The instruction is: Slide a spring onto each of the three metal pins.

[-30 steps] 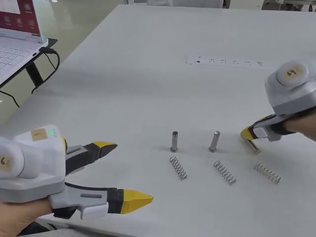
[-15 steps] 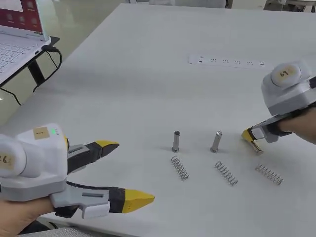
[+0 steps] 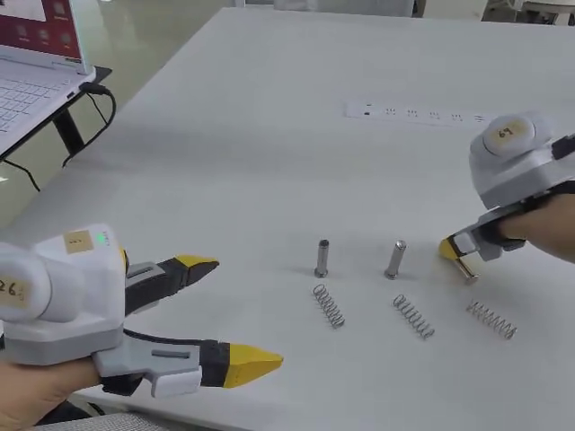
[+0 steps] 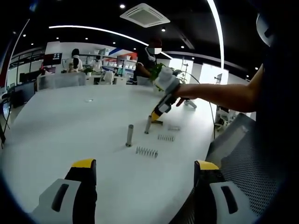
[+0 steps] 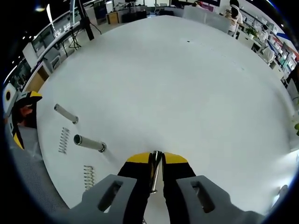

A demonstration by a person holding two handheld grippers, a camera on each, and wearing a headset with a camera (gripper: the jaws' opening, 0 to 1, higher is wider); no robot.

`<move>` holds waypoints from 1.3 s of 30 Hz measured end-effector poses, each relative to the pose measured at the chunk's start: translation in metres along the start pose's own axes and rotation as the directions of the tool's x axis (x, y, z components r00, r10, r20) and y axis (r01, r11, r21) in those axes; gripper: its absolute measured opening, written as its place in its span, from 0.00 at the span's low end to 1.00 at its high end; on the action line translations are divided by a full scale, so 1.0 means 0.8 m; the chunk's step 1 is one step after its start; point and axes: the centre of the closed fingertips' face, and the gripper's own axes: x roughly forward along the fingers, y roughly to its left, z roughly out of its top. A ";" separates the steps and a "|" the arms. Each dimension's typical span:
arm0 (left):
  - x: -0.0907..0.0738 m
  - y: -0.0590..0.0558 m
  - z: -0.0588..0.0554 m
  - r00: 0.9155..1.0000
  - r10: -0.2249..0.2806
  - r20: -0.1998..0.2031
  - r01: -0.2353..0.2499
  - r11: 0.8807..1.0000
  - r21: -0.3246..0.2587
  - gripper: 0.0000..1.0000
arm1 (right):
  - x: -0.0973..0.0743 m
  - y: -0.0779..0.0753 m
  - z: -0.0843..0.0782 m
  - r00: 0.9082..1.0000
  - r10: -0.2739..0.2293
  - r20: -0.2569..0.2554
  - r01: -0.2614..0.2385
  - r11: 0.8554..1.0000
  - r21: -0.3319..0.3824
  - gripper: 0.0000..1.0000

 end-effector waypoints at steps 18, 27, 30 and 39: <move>-0.001 -0.002 -0.002 1.000 -0.002 -0.009 0.002 1.000 0.007 0.82 | 0.003 0.004 -0.002 0.992 -0.055 -0.114 0.047 0.996 -0.070 0.06; -0.001 -0.002 -0.001 1.000 -0.001 -0.009 0.001 1.000 0.013 0.81 | -0.007 0.004 -0.005 0.997 -0.039 -0.066 0.038 0.999 -0.022 0.05; -0.001 -0.002 0.000 1.000 -0.002 -0.010 0.002 1.000 0.015 0.81 | -0.012 0.005 -0.001 0.998 -0.041 -0.045 0.040 0.999 -0.021 0.05; -0.001 -0.003 -0.001 1.000 -0.006 -0.011 0.006 1.000 0.018 0.81 | -0.030 -0.001 0.001 0.999 -0.043 0.009 0.043 0.999 0.019 0.05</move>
